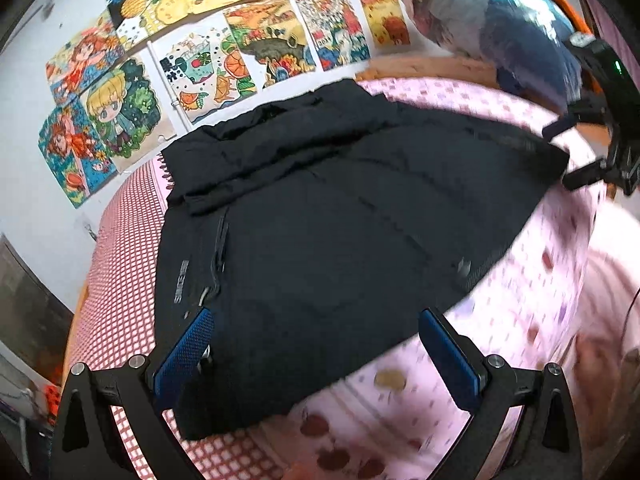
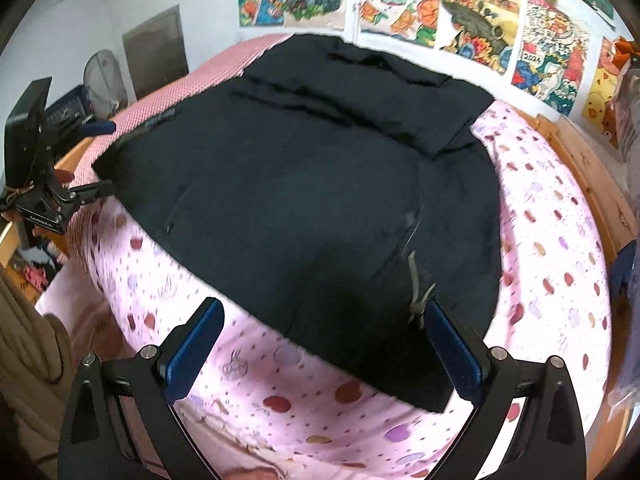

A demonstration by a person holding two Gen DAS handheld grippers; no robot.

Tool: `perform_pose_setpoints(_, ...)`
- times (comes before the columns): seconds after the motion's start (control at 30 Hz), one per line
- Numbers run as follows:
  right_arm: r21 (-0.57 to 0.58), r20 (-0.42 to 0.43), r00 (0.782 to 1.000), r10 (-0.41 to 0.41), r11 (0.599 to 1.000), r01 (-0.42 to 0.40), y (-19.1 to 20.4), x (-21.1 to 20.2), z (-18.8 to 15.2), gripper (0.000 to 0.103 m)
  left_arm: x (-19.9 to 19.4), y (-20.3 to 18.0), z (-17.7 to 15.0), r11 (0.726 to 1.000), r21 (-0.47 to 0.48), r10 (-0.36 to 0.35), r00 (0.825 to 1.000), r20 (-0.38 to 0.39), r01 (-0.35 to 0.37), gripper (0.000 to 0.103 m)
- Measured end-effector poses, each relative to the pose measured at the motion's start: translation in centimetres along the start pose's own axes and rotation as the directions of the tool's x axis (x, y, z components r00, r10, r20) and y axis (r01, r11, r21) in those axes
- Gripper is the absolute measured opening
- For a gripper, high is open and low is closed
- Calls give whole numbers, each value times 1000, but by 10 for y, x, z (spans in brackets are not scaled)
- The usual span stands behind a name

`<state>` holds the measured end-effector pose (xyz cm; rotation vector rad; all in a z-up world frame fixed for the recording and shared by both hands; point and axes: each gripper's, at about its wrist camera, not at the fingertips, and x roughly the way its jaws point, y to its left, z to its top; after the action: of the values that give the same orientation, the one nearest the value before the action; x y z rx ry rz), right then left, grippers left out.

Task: Fold large clothes
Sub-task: 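Lift the hem with both tools and fold it toward the collar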

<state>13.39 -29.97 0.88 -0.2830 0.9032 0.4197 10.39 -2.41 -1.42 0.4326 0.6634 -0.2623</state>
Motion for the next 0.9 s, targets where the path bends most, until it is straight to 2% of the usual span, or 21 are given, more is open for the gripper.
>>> perform_pose_setpoints(0.2,-34,-54,997,-57,998,56,9,18,-17,98,6,-6,-17,997,45,57,998,-24,-55,103)
perform_pose_setpoints(0.4,-91,-44,991,-128,988,124,16,26,-18,98,16,-15,-28,989,133,68,997,-24,-64,103)
perform_pose_setpoints(0.53,-113,-39,985,-166,981,161,18,31,-15,98,24,-17,-30,979,169,118,993,-28,-111,103)
perform_pose_setpoints(0.6,-134,-37,980,-195,973,188,20,34,-16,98,29,-15,-28,973,164,170,985,-30,-163,103)
perform_pose_setpoints(0.63,-154,-33,975,-219,965,211,24,36,-18,98,33,-14,-26,961,167,230,973,-36,-221,103)
perform_pose_setpoints(0.73,-213,-15,958,-286,937,277,35,39,-22,98,38,-10,-24,940,164,310,950,-44,-299,103)
perform_pose_setpoints(0.9,-250,50,935,-352,902,353,46,36,-25,98,33,-15,-26,924,172,348,937,-9,-341,103)
